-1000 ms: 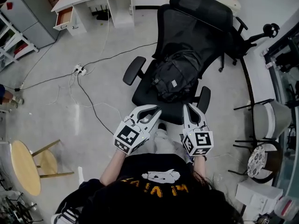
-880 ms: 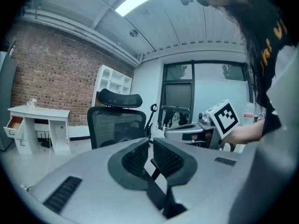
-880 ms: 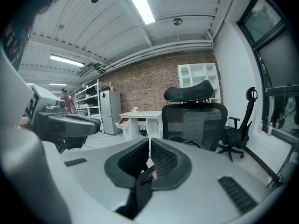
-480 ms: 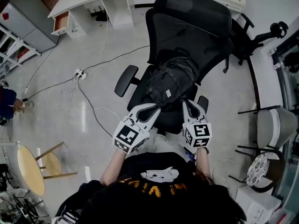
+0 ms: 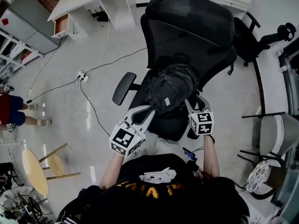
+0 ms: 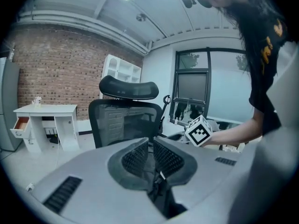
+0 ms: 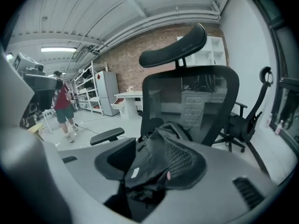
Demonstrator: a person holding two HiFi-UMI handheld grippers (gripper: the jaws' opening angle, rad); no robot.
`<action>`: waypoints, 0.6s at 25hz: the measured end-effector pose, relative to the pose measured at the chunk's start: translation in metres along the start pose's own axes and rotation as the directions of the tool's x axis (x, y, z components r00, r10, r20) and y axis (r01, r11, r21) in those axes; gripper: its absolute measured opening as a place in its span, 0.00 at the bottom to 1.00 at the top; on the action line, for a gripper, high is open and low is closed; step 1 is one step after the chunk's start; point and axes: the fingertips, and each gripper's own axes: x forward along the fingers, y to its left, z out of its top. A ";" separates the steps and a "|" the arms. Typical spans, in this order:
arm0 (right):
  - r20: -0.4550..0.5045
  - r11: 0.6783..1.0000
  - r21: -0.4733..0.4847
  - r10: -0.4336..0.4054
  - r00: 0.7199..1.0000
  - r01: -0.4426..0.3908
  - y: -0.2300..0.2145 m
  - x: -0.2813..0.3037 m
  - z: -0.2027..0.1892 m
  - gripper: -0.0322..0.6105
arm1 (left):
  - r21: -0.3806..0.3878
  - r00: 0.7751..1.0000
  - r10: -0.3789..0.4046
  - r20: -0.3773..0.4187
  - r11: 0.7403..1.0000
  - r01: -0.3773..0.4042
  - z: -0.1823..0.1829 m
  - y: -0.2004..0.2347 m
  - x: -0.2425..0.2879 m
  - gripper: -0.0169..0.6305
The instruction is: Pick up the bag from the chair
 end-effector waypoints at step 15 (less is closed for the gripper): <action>-0.246 0.924 0.381 0.067 0.967 0.033 -0.088 0.127 -0.093 0.60 | -0.018 0.998 0.054 -0.030 0.998 -0.055 -0.001 0.025 0.035 0.09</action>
